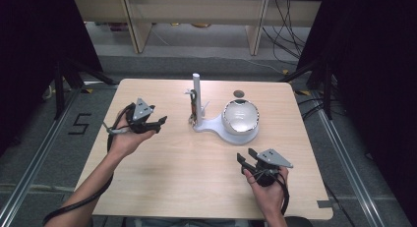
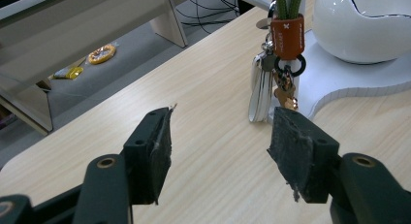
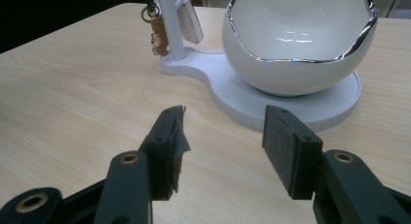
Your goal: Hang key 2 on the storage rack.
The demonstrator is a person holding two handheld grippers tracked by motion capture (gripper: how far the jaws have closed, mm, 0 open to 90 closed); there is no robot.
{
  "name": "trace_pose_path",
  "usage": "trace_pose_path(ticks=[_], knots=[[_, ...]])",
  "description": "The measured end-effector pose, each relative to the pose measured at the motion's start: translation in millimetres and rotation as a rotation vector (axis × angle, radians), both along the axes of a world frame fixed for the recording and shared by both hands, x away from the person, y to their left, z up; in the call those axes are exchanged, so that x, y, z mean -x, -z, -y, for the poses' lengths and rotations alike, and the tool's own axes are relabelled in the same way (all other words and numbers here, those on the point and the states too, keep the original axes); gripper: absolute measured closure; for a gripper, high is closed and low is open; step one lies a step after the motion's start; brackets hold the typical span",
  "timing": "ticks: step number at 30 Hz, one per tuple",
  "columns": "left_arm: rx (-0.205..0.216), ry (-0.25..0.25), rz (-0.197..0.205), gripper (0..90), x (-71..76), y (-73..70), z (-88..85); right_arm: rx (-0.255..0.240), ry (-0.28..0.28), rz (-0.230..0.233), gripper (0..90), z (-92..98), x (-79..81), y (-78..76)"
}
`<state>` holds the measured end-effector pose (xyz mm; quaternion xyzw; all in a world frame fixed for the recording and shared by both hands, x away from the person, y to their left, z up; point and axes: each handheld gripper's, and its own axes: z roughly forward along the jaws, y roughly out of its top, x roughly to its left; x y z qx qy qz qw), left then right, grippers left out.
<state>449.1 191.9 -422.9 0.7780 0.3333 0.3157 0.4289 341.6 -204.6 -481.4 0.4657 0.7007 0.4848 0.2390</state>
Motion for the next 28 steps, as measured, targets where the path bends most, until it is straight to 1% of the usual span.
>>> trace_pose_path(ticks=[2,4,5,6,7,8,9,11,12,14,15,16,17,19,21,22,24,26,27,28], knots=[[0.031,-0.003,-0.004,39.6,6.3,4.2,-3.7,0.000,0.000,-0.001,50.4,-0.2,0.0,0.0],[0.042,-0.001,-0.003,39.3,11.7,8.2,-7.8,0.001,0.000,-0.001,50.4,-0.3,0.2,-0.1],[0.057,-0.007,-0.001,39.1,14.9,10.6,-9.5,0.001,0.000,-0.001,50.4,-0.4,0.2,-0.1],[0.080,-0.029,-0.004,38.7,19.3,13.0,-11.1,0.001,0.000,-0.001,50.4,-0.4,0.3,0.0],[-0.035,0.027,0.079,38.2,15.0,10.3,-21.0,-0.005,-0.001,0.004,50.4,-0.7,-0.2,0.6],[0.004,0.019,0.065,37.7,19.4,14.8,-21.3,0.001,0.001,-0.004,50.3,-0.2,0.4,0.0],[0.145,-0.059,-0.014,37.2,30.0,23.4,-14.6,-0.001,0.001,-0.001,50.3,0.0,0.2,0.1],[0.168,-0.073,-0.020,35.7,36.8,30.7,-17.1,0.003,0.003,-0.001,50.3,0.3,0.1,0.3],[0.188,-0.081,-0.017,35.4,39.8,34.5,-18.6,0.002,0.002,-0.003,50.3,0.1,0.2,0.3],[0.218,-0.109,-0.026,35.3,46.7,42.3,-21.5,-0.005,0.001,-0.002,50.2,-0.5,-0.2,1.2],[0.232,-0.120,-0.032,35.2,49.6,46.9,-22.7,0.010,0.004,0.002,50.2,0.2,-0.1,1.2],[0.243,-0.130,-0.039,35.0,52.5,51.5,-23.6,0.013,-0.003,0.009,50.1,0.0,-0.8,2.0],[0.250,-0.135,-0.046,35.0,55.3,55.8,-24.5,0.003,-0.009,0.008,50.1,-0.5,-1.2,2.5],[0.265,-0.146,-0.050,35.0,60.6,64.7,-26.2,0.010,-0.006,-0.002,50.1,-0.4,-0.2,1.3],[0.279,-0.151,-0.050,35.0,65.2,73.3,-28.3,0.006,-0.002,0.003,49.9,-1.0,-0.3,1.6],[0.282,-0.162,-0.051,34.9,67.8,76.4,-29.4,0.007,-0.002,0.003,49.8,-0.9,-0.3,1.7],[0.287,-0.165,-0.048,34.8,71.5,80.8,-31.5,0.006,-0.010,0.012,49.6,-0.7,-1.3,2.4],[0.303,-0.154,-0.039,34.3,74.0,83.8,-33.0,-0.005,-0.007,0.002,49.4,-1.0,-1.1,2.5],[0.300,-0.159,-0.040,34.3,75.8,84.3,-33.8,0.010,-0.001,-0.008,49.3,-0.1,-0.6,1.9],[0.305,-0.155,-0.042,34.1,76.5,85.1,-34.1,0.011,0.003,-0.009,49.3,0.6,-0.3,2.0]])
